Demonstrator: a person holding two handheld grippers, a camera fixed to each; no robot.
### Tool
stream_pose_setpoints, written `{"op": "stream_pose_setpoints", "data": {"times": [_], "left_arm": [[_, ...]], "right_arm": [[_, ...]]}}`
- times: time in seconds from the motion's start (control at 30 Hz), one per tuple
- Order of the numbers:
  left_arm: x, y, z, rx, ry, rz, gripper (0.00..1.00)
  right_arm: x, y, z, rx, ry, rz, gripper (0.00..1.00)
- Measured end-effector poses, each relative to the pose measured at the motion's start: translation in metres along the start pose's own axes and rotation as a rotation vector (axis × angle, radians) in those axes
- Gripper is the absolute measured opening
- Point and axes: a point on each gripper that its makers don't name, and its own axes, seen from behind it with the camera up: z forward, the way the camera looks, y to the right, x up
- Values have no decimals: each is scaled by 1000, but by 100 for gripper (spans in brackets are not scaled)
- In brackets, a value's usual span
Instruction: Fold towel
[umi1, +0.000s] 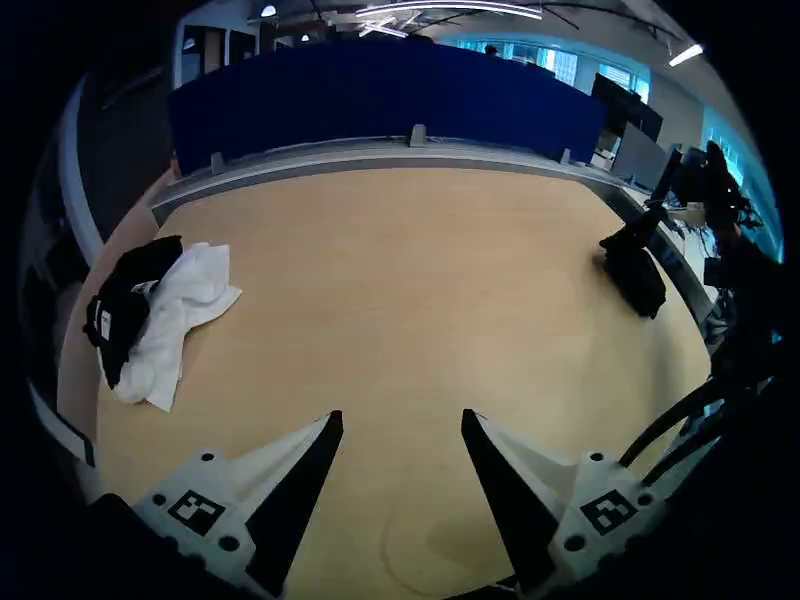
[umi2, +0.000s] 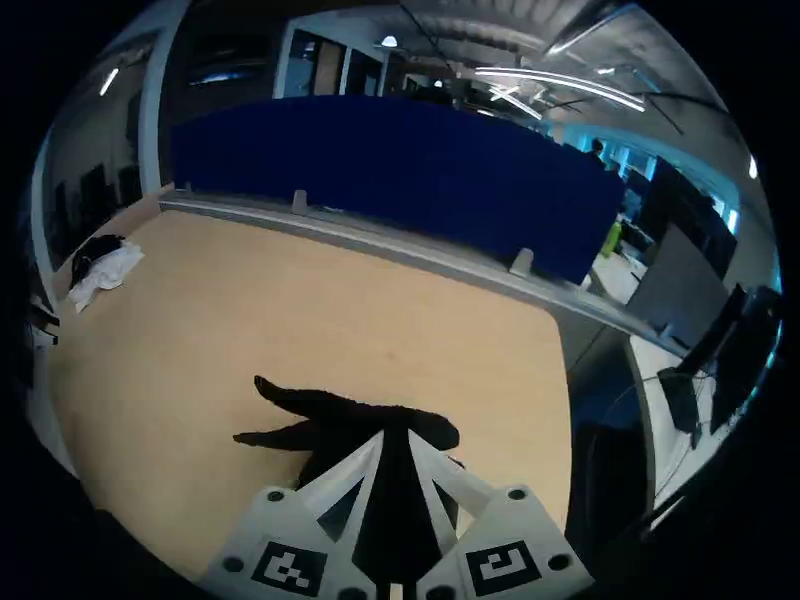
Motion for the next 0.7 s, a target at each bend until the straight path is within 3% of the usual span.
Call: {"op": "stream_pose_setpoints", "data": {"times": [0.4, 0.7], "left_arm": [[-2, 3, -1, 1, -3, 8, 88], [-4, 4, -2, 5, -6, 14, 88]], "right_arm": [[-91, 14, -9, -79, -105, 147, 4], [-153, 12, -2, -122, -205, 235, 5]]}}
